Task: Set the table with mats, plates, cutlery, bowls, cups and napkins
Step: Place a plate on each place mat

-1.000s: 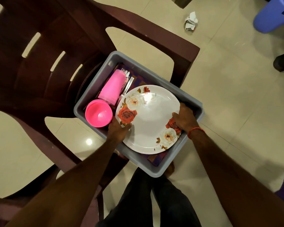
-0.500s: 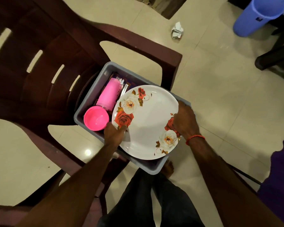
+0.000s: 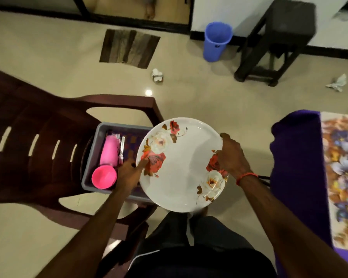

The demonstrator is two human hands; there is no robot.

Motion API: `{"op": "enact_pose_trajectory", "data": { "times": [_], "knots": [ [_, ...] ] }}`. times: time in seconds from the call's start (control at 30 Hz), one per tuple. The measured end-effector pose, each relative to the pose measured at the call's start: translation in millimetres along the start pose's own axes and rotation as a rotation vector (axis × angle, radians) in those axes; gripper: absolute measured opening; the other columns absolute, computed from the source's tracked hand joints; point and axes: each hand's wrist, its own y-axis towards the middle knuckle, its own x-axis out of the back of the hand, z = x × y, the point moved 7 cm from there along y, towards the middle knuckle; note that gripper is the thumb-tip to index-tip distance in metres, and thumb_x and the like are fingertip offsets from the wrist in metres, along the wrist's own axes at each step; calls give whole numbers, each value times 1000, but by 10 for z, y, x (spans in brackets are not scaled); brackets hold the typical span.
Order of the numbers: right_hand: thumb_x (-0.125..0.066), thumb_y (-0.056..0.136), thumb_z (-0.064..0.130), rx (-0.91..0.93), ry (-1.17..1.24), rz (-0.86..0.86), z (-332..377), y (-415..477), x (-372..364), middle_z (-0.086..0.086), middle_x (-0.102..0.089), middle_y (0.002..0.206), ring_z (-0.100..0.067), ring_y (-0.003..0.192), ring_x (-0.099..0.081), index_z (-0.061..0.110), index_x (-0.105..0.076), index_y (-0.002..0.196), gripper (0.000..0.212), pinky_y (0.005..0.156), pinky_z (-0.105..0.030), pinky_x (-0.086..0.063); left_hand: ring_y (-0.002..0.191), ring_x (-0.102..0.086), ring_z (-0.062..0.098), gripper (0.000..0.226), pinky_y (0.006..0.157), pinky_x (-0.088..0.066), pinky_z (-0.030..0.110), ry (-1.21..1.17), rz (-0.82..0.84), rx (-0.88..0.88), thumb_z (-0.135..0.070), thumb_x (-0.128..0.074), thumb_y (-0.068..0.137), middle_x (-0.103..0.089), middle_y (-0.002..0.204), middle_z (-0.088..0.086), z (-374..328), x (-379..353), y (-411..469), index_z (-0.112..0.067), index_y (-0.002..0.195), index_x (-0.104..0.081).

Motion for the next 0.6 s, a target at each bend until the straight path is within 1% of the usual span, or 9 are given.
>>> {"op": "enact_pose_trajectory", "data": {
  "times": [0.07, 0.13, 0.23, 0.33, 0.37, 0.43, 0.47, 0.53, 0.6],
  "knots": [
    [-74, 73, -1, -65, 33, -62, -254, -193, 237, -2, -53, 96, -31, 94, -60, 2, -50, 125, 58, 75, -36, -48, 82, -74, 16, 69, 78, -62, 44, 49, 79, -92, -85, -60, 73, -76, 92, -4, -238, -156, -108, -25, 106, -70],
    [-73, 76, 1, -94, 31, -126, -480, -328, 427, -3, -57, 94, -26, 86, -58, 2, -55, 116, 43, 71, -33, -44, 83, -72, 17, 74, 77, -61, 44, 155, 112, -146, -92, -50, 72, -74, 91, -5, -495, -292, -208, -26, 102, -67],
    [-62, 90, 10, -150, 83, -250, -856, -558, 718, -8, -66, 101, -20, 83, -57, 5, -60, 112, 23, 71, -29, -42, 80, -68, 19, 53, 73, -58, 40, 250, 134, -231, -77, -58, 83, -69, 87, -4, -973, -504, -477, -24, 91, -61],
    [-60, 90, 12, -160, 99, -353, -1183, -793, 1002, -9, -66, 99, -27, 90, -64, 6, -61, 105, 17, 69, -30, -43, 77, -64, 18, 38, 66, -47, 31, 324, 180, -318, -61, -61, 91, -64, 80, -8, -1384, -785, -719, -23, 90, -61],
    [-60, 89, 12, -179, 120, -383, -1293, -894, 1096, -10, -65, 99, -30, 91, -63, 6, -59, 103, 15, 69, -32, -43, 74, -61, 15, 33, 64, -43, 26, 344, 211, -352, -55, -62, 94, -62, 77, -10, -1499, -896, -806, -22, 90, -62],
    [-60, 89, 15, -237, 179, -430, -1525, -1069, 1250, -11, -60, 104, -31, 95, -59, 7, -56, 105, 18, 72, -35, -43, 70, -59, 9, 32, 62, -41, 25, 375, 261, -422, -48, -62, 97, -63, 75, -9, -1704, -1128, -919, -17, 94, -66],
    [-60, 90, 18, -263, 198, -431, -1612, -1136, 1280, -12, -58, 108, -32, 98, -58, 7, -55, 109, 22, 75, -35, -43, 70, -60, 10, 34, 61, -43, 25, 364, 280, -424, -47, -63, 96, -64, 76, -6, -1748, -1223, -949, -13, 96, -66],
    [-62, 92, 21, -302, 214, -449, -1855, -1291, 1370, -16, -55, 117, -33, 107, -56, 5, -53, 117, 30, 83, -36, -43, 70, -62, 15, 39, 59, -44, 28, 355, 307, -415, -47, -67, 94, -64, 75, -1, -1926, -1409, -1098, -8, 92, -63],
    [-63, 92, 22, -325, 211, -462, -2088, -1434, 1456, -18, -54, 125, -34, 117, -52, 2, -52, 125, 39, 94, -36, -41, 72, -65, 22, 50, 58, -47, 30, 380, 328, -440, -55, -71, 89, -66, 74, 4, -2090, -1611, -1230, -6, 85, -62]
  ]
}}
